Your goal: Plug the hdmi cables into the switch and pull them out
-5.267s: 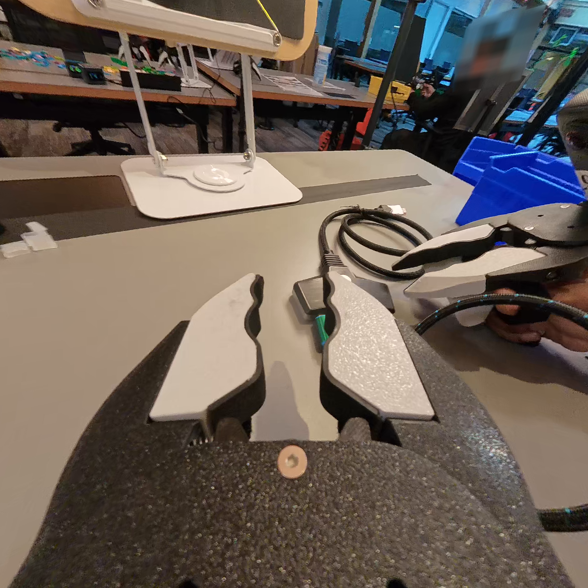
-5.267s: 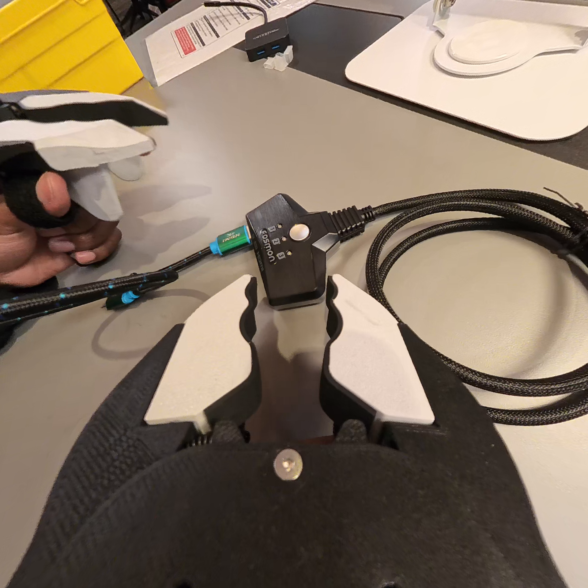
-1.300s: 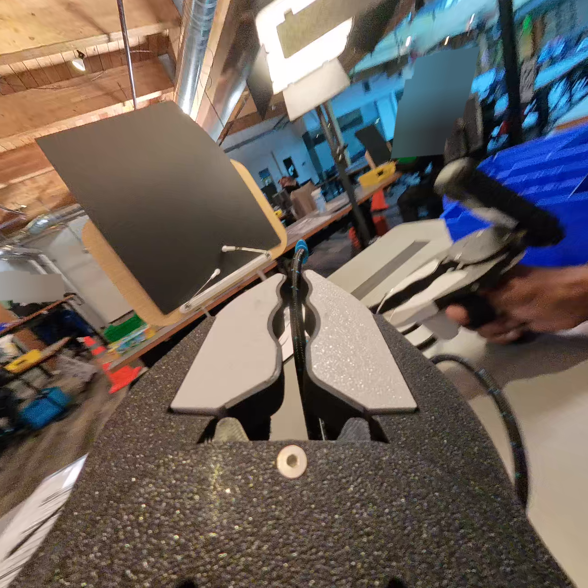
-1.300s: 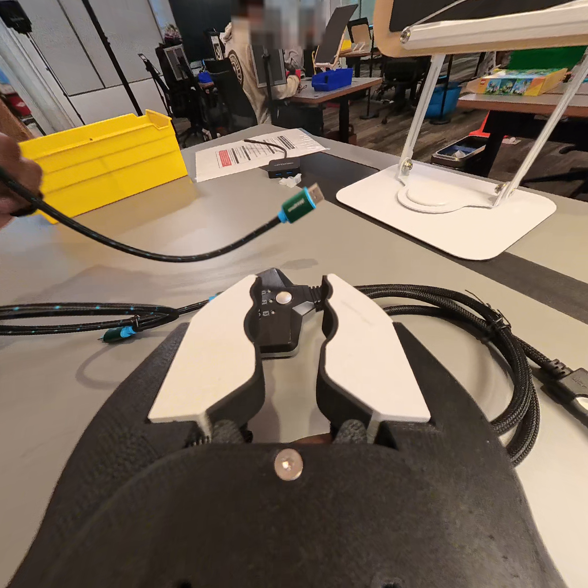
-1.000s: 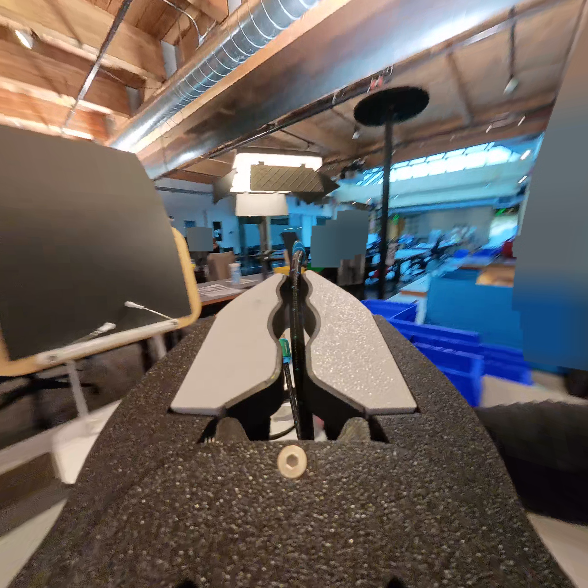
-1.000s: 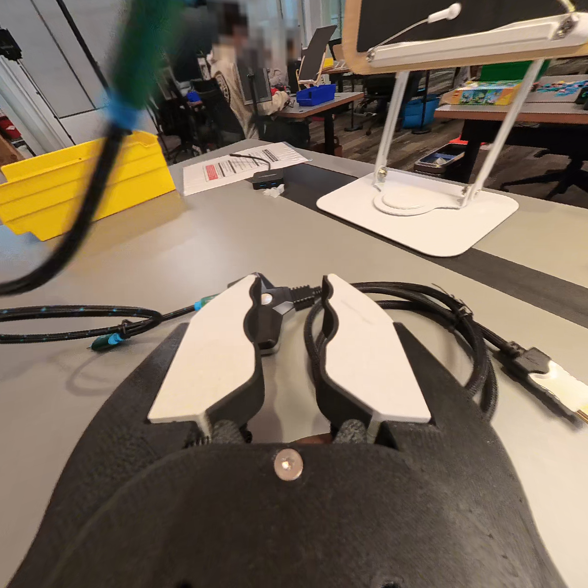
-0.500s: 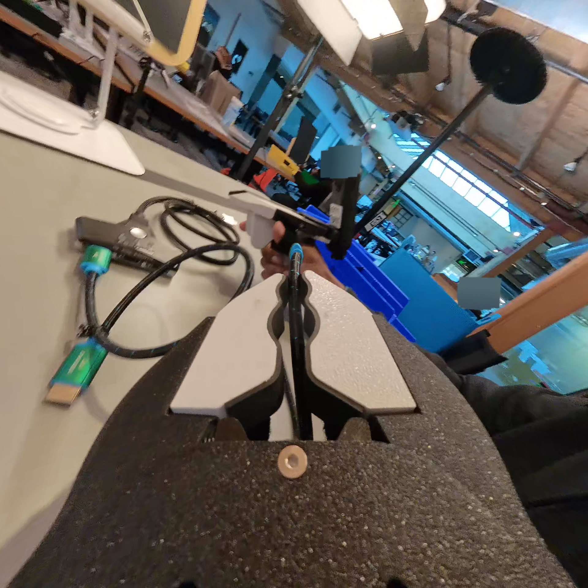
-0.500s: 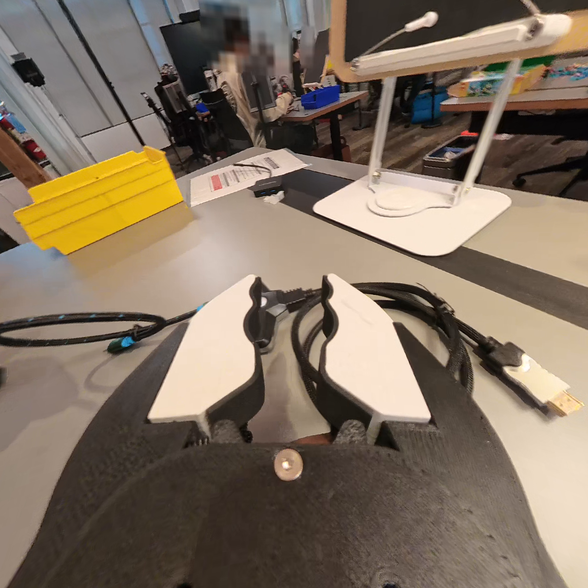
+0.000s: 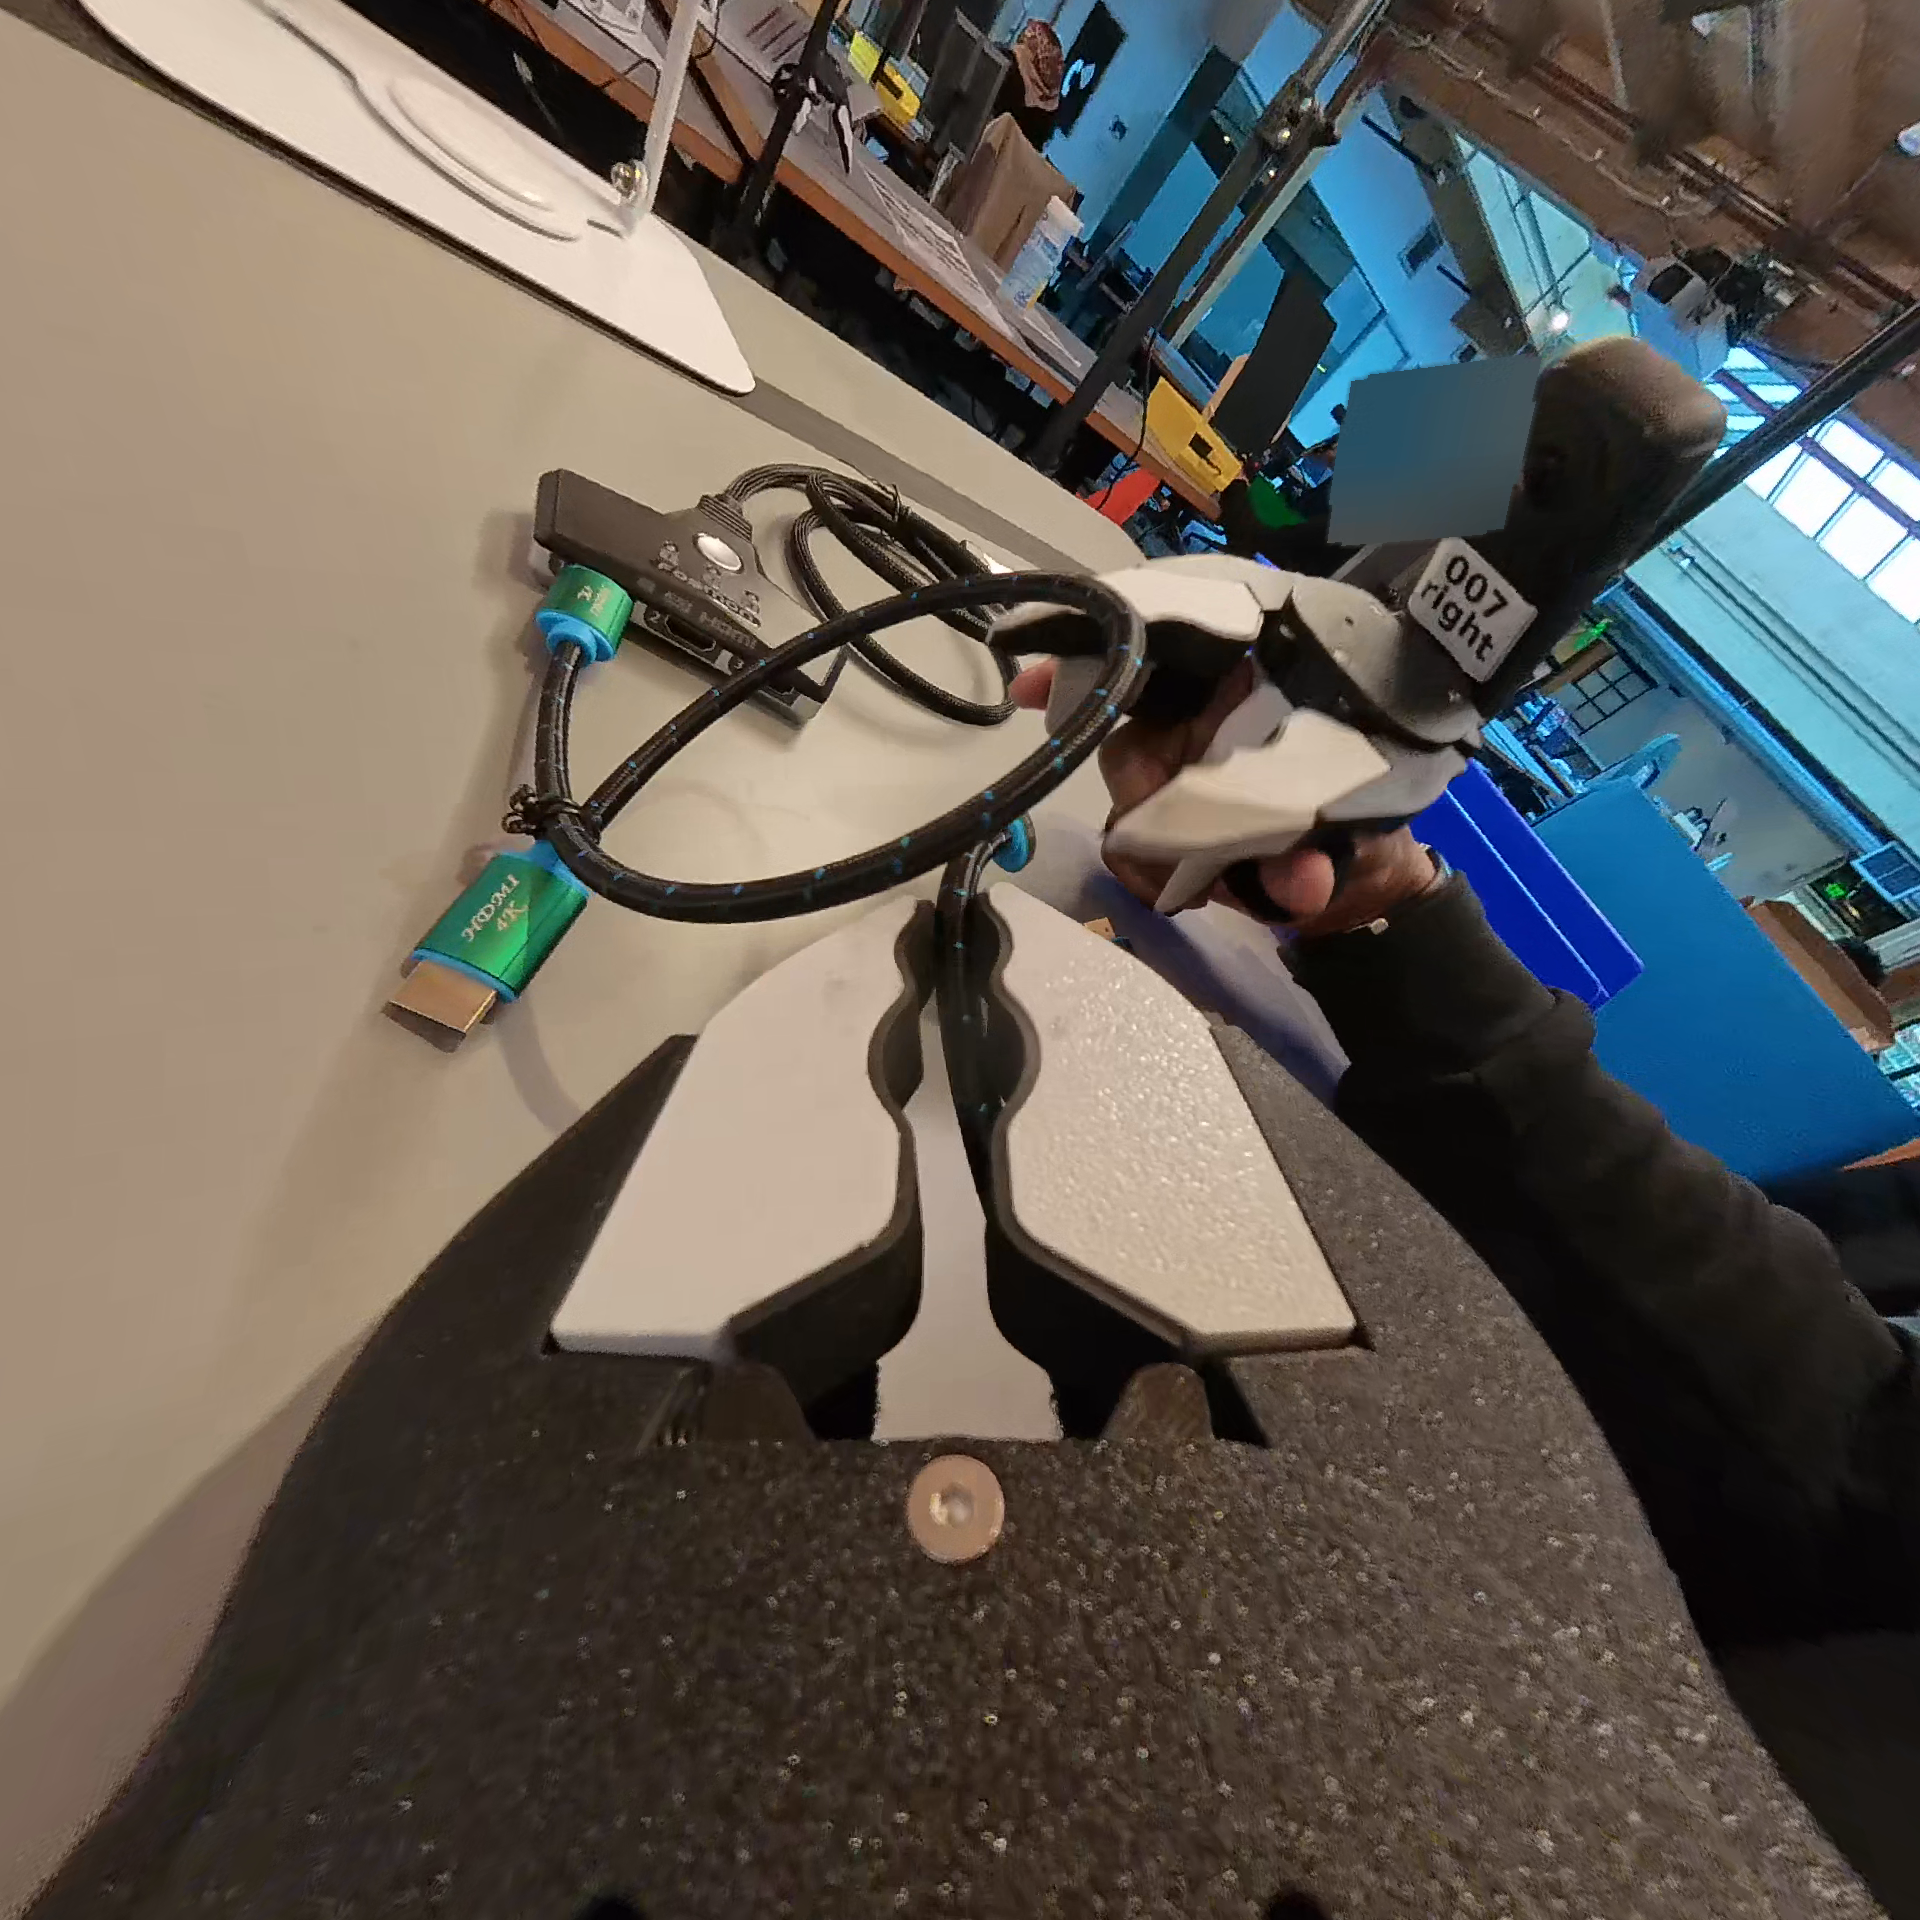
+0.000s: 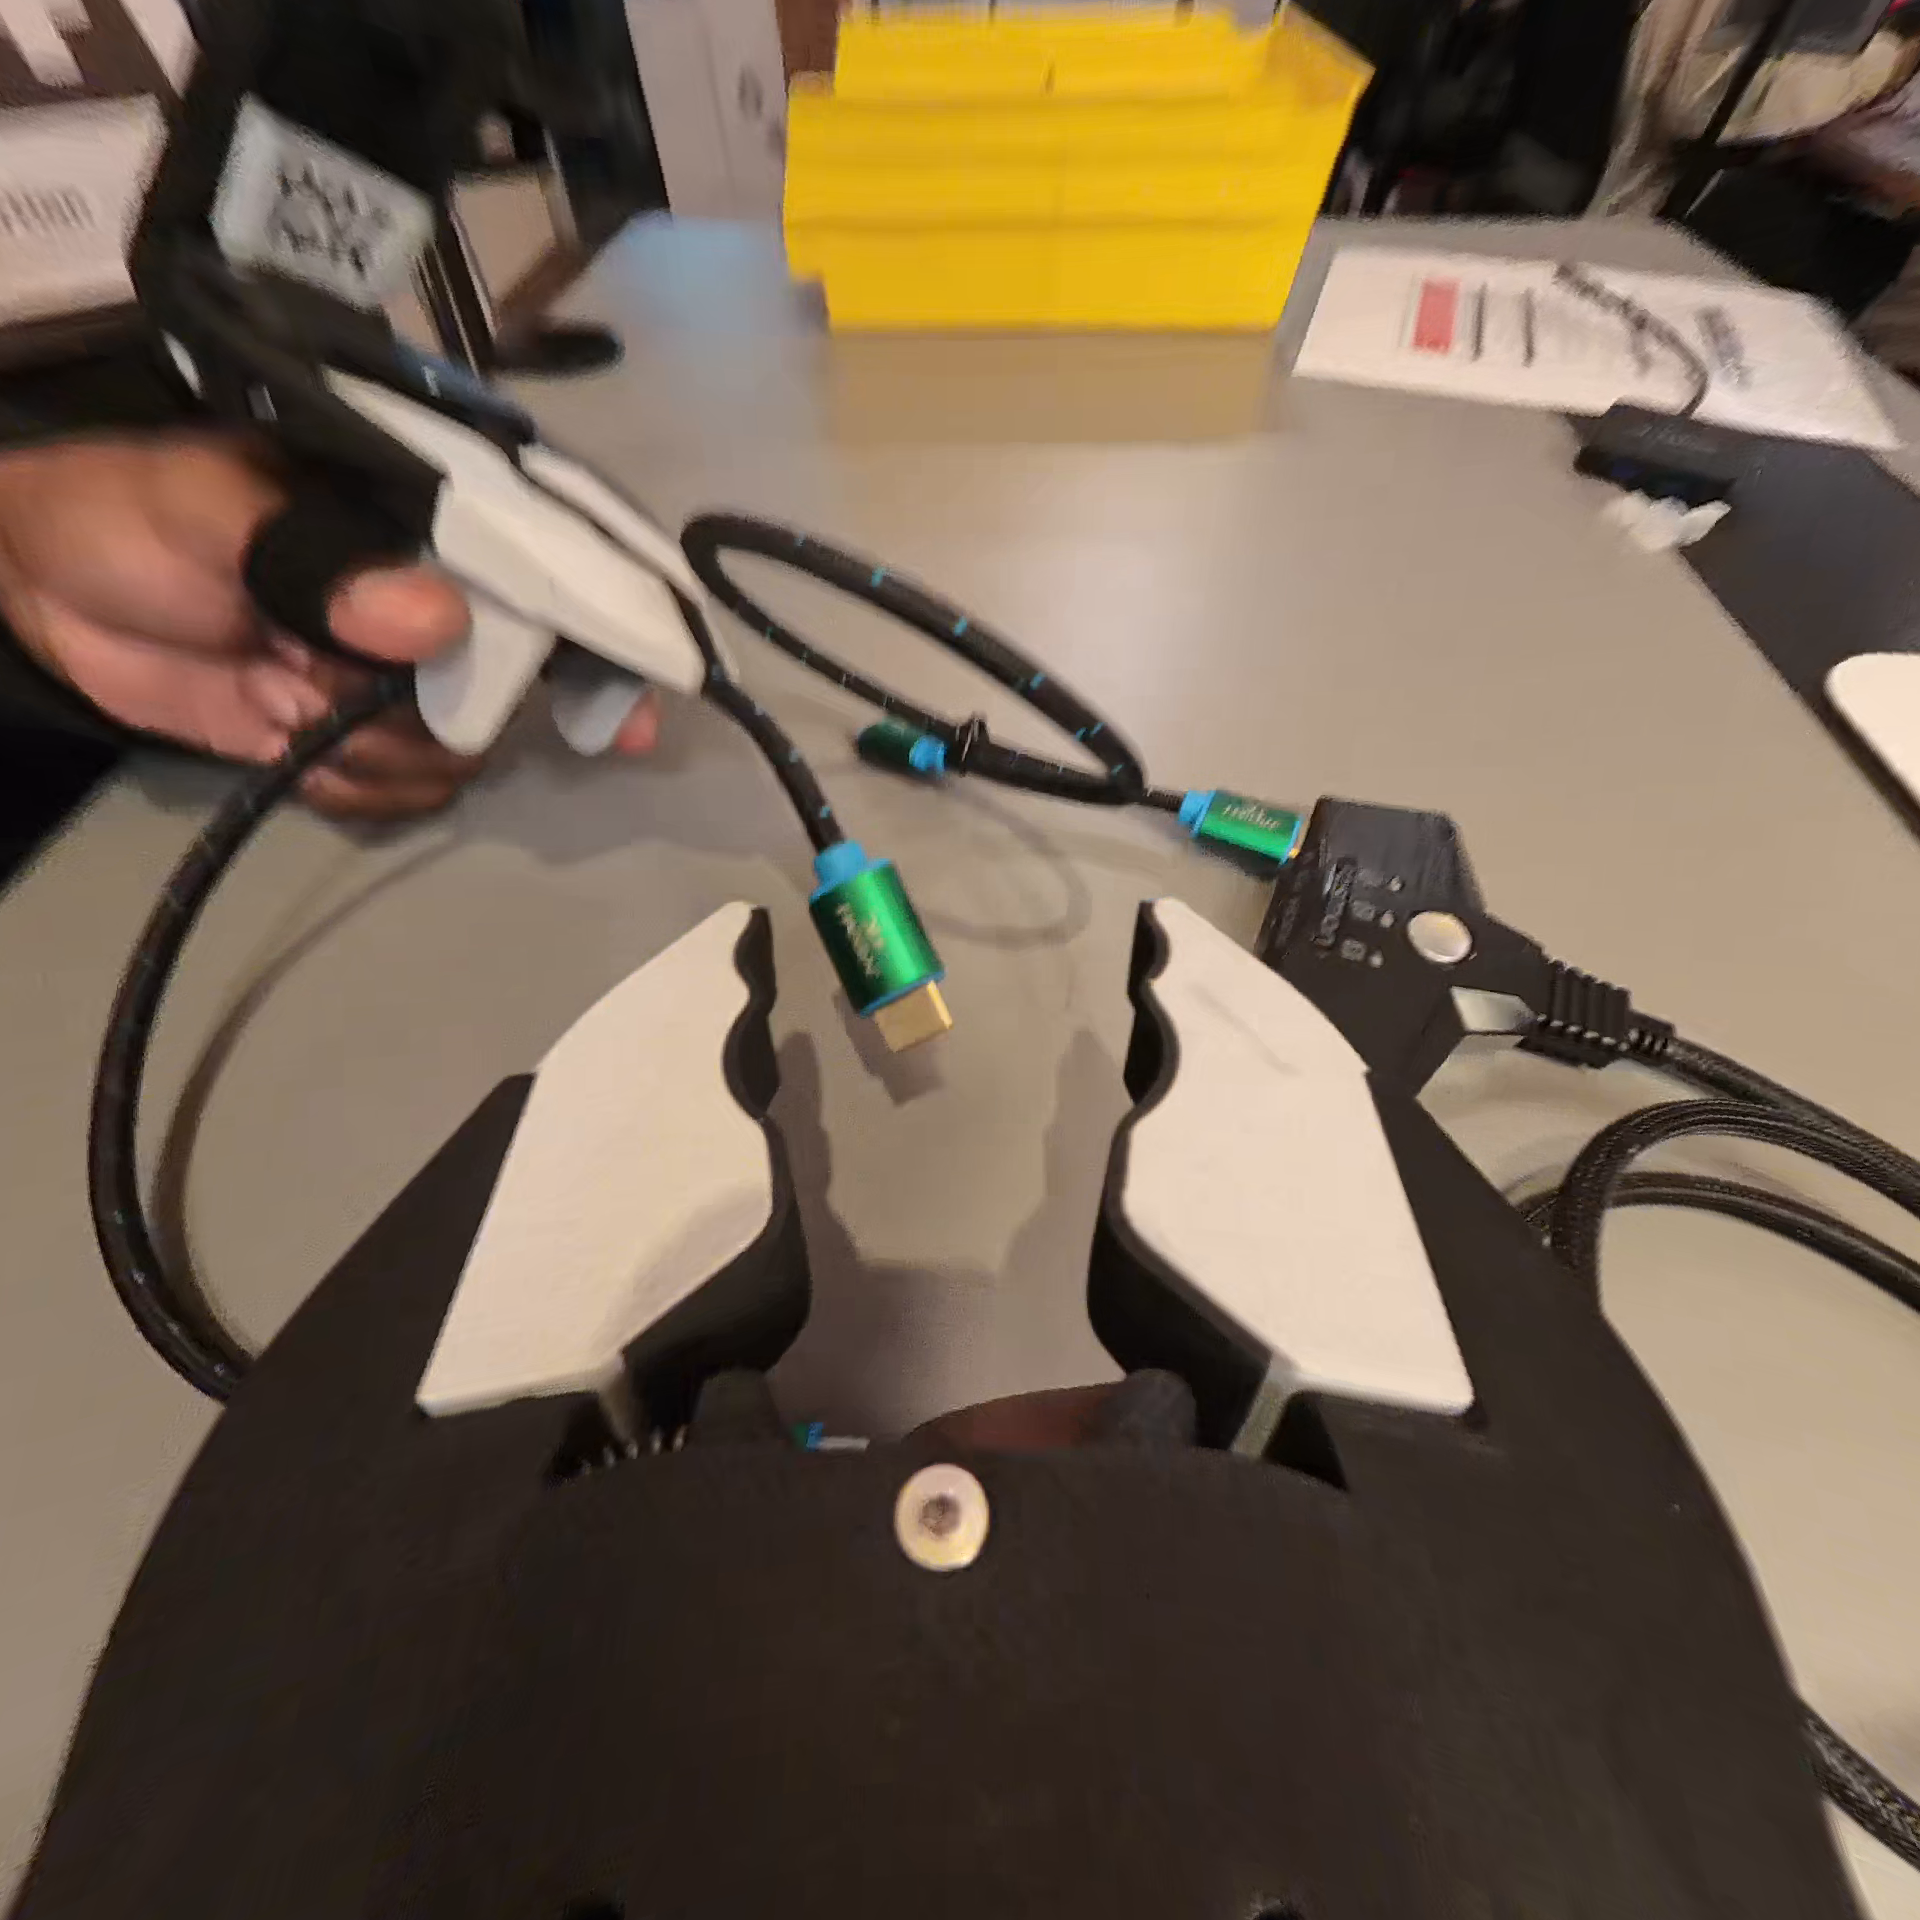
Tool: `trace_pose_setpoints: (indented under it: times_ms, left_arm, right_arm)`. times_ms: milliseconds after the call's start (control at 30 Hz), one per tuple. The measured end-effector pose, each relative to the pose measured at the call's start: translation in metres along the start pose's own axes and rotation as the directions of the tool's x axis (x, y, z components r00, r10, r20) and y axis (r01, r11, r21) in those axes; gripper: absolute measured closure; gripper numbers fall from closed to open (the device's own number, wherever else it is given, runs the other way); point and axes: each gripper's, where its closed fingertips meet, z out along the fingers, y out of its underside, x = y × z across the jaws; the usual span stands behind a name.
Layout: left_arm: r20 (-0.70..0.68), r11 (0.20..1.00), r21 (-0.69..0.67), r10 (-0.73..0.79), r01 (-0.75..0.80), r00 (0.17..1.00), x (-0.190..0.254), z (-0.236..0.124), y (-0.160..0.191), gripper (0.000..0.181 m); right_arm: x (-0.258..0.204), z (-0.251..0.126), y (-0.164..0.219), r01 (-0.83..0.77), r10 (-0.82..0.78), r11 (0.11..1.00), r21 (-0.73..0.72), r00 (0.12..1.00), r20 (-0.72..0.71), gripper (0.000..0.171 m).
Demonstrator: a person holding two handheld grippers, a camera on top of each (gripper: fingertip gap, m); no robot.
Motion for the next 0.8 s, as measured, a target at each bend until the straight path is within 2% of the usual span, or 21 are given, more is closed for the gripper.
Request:
trace_pose_setpoints:
  times_ms: [100,167,233,333,400,500,633,700,800]
  left_arm:
    - [-0.006,1.000,0.012,0.003,-0.003,1.000,0.001,0.002,-0.003,0.175]
    - [-0.012,1.000,0.013,0.007,-0.007,1.000,0.002,0.003,-0.002,0.174]
    - [-0.028,1.000,0.001,0.013,-0.013,1.000,0.004,0.004,-0.001,0.174]
    - [-0.038,0.996,-0.059,0.060,-0.063,0.997,0.003,0.005,0.004,0.172]
    - [-0.064,0.980,-0.127,0.146,-0.154,0.987,0.005,0.004,0.010,0.163]
    - [-0.088,0.911,-0.169,0.365,-0.375,0.927,0.013,0.002,0.012,0.153]
    - [-0.095,0.734,-0.154,0.655,-0.661,0.749,0.032,-0.003,0.006,0.152]
    - [-0.146,0.681,-0.145,0.703,-0.717,0.697,0.046,-0.001,0.008,0.149]
    - [-0.212,0.648,-0.207,0.702,-0.733,0.680,0.053,0.012,0.020,0.142]
  right_arm:
    - [-0.006,0.012,0.020,0.086,-0.087,0.988,-0.130,0.996,-0.006,0.103]
    - [-0.006,0.019,0.029,0.138,-0.145,0.971,-0.194,0.989,-0.018,0.122]
    - [-0.007,0.022,0.030,0.190,-0.200,0.959,-0.208,0.980,-0.024,0.147]
    - [-0.009,0.021,0.029,0.208,-0.214,0.959,-0.192,0.977,-0.011,0.147]
    - [-0.011,0.019,0.029,0.214,-0.217,0.959,-0.186,0.976,0.004,0.147]
    - [-0.014,0.018,0.034,0.219,-0.217,0.953,-0.211,0.976,0.032,0.148]
    - [-0.017,0.016,0.040,0.229,-0.221,0.943,-0.241,0.973,0.061,0.148]
    - [-0.019,0.016,0.041,0.233,-0.221,0.942,-0.243,0.972,0.074,0.148]
    - [-0.021,0.016,0.041,0.239,-0.224,0.941,-0.239,0.971,0.088,0.149]
